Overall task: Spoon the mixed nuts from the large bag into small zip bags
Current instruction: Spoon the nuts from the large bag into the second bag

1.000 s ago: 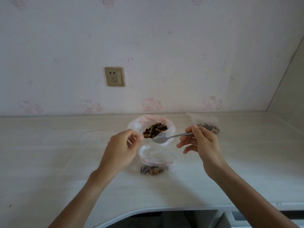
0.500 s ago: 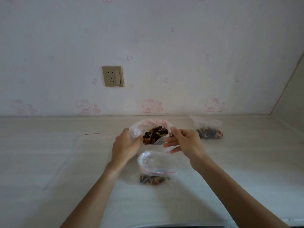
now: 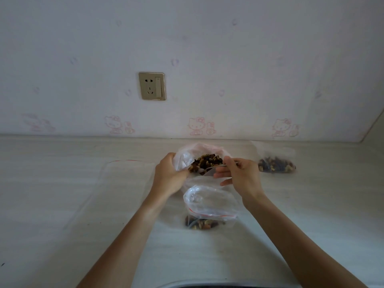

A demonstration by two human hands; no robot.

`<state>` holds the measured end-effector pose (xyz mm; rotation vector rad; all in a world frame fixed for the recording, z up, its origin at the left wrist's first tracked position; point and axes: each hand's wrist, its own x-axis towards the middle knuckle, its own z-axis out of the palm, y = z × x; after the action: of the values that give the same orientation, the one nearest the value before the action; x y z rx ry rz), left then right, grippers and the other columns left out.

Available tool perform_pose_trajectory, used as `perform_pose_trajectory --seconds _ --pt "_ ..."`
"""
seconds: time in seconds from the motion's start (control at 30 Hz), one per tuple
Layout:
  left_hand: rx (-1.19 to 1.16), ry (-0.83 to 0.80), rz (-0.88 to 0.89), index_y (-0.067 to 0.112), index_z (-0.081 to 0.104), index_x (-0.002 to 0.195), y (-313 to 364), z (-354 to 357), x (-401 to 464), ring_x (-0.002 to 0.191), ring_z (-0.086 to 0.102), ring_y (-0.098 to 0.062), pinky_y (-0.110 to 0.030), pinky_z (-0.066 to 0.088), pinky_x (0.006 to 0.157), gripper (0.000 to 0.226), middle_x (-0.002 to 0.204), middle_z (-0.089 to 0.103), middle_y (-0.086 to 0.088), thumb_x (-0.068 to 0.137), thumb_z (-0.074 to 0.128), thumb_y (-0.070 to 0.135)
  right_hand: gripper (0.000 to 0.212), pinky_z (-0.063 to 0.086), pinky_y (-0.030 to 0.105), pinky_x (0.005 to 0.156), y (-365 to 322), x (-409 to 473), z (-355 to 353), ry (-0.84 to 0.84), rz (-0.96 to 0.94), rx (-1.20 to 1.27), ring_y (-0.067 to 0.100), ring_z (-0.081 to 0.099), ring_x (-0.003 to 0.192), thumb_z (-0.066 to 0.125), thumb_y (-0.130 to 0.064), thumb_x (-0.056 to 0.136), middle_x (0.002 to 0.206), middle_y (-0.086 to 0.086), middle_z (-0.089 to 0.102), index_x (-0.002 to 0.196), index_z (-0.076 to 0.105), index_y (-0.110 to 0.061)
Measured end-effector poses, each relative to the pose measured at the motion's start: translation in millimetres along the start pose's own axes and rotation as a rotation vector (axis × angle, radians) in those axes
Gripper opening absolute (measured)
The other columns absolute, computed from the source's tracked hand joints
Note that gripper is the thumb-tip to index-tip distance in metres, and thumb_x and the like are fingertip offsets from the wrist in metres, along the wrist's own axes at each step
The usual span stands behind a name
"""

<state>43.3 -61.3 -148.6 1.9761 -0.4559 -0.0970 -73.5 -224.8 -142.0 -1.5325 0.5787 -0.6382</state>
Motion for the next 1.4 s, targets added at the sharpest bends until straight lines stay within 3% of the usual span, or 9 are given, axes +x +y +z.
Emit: perform_pose_trajectory --seconds 0.13,0.27,0.4,0.57,0.77,0.87,1.13,1.23,1.4 --pt "0.023 0.038 0.009 0.027 0.064 0.101 -0.6 0.4 0.0 0.082 0.066 -0.008 -0.026 0.05 0.063 0.019 0.091 0.07 0.009 0.085 0.073 0.019 0.03 0.061 0.03 0.051 -0.1 1.0 -2.4 -0.014 0.001 0.0 0.024 0.078 0.07 0.059 -0.024 0.105 0.076 0.009 0.079 0.097 0.075 -0.001" --pt "0.074 -0.007 -0.012 0.026 0.064 0.116 -1.4 2.3 -0.9 0.091 0.067 -0.011 -0.032 0.055 0.078 0.02 0.101 0.07 0.009 0.097 0.064 0.035 0.033 0.061 0.031 0.052 1.1 3.2 3.3 -0.021 0.011 0.015 0.026 0.078 0.069 0.061 -0.027 0.104 0.075 0.01 0.078 0.092 0.076 0.0" --pt "0.009 -0.056 0.003 0.03 0.069 0.113 1.2 3.7 -2.5 0.081 0.071 -0.006 -0.02 0.051 0.064 0.015 0.098 0.075 0.009 0.101 0.06 0.03 0.034 0.059 0.03 0.05 0.4 7.5 15.6 0.028 0.008 0.042 0.026 0.077 0.065 0.064 -0.027 0.103 0.072 0.011 0.078 0.088 0.076 0.001" --pt "-0.089 -0.06 -0.045 0.027 0.074 0.104 4.0 -0.6 -3.7 0.087 0.075 -0.016 -0.044 0.062 0.086 0.011 0.094 0.078 0.004 0.099 0.064 0.025 0.029 0.062 0.036 0.055 4.4 10.8 13.7 0.101 -0.084 -0.049 0.019 0.077 0.066 0.065 -0.03 0.102 0.072 0.003 0.078 0.095 0.076 -0.004" --pt "-0.134 -0.093 -0.052 0.027 0.074 0.102 7.4 1.6 -6.9 0.085 0.077 -0.021 -0.051 0.062 0.085 0.01 0.092 0.079 0.002 0.099 0.066 0.031 0.025 0.063 0.044 0.059 10.9 6.6 13.9 0.119 -0.217 -0.179 0.018 0.075 0.062 0.062 -0.036 0.103 0.072 -0.005 0.077 0.088 0.073 -0.02" --pt "-0.135 -0.079 -0.058 0.026 0.075 0.099 7.7 1.0 -6.5 0.086 0.076 -0.023 -0.053 0.061 0.087 0.009 0.091 0.079 0.001 0.097 0.068 0.03 0.025 0.063 0.043 0.055 11.5 6.7 12.3 0.11 -0.205 -0.16 0.017 0.076 0.064 0.06 -0.034 0.104 0.074 -0.003 0.078 0.094 0.073 -0.015" --pt "-0.128 -0.062 -0.047 0.025 0.074 0.101 6.4 -1.9 -5.9 0.087 0.075 -0.023 -0.052 0.061 0.085 0.01 0.093 0.078 0.0 0.097 0.067 0.032 0.024 0.06 0.032 0.048 14.2 4.1 6.3 0.122 -0.045 0.092 0.024 0.078 0.069 0.056 -0.019 0.106 0.076 0.009 0.078 0.097 0.074 -0.006" --pt "-0.125 -0.085 -0.025 0.025 0.073 0.1 5.8 1.6 -8.2 0.086 0.076 -0.024 -0.047 0.061 0.082 0.014 0.091 0.078 -0.002 0.098 0.065 0.037 0.025 0.059 0.035 0.047 14.4 3.7 8.4 0.077 -0.063 0.052 0.024 0.078 0.069 0.057 -0.023 0.106 0.078 0.007 0.079 0.094 0.075 -0.009" --pt "-0.089 -0.084 0.044 0.035 0.07 0.107 1.3 3.8 -6.0 0.086 0.074 -0.009 -0.033 0.061 0.078 0.013 0.093 0.077 0.009 0.1 0.063 0.043 0.027 0.062 0.04 0.052 7.0 7.6 9.0 -0.009 0.005 -0.012 0.028 0.078 0.068 0.056 -0.023 0.106 0.08 0.007 0.08 0.094 0.075 -0.01"
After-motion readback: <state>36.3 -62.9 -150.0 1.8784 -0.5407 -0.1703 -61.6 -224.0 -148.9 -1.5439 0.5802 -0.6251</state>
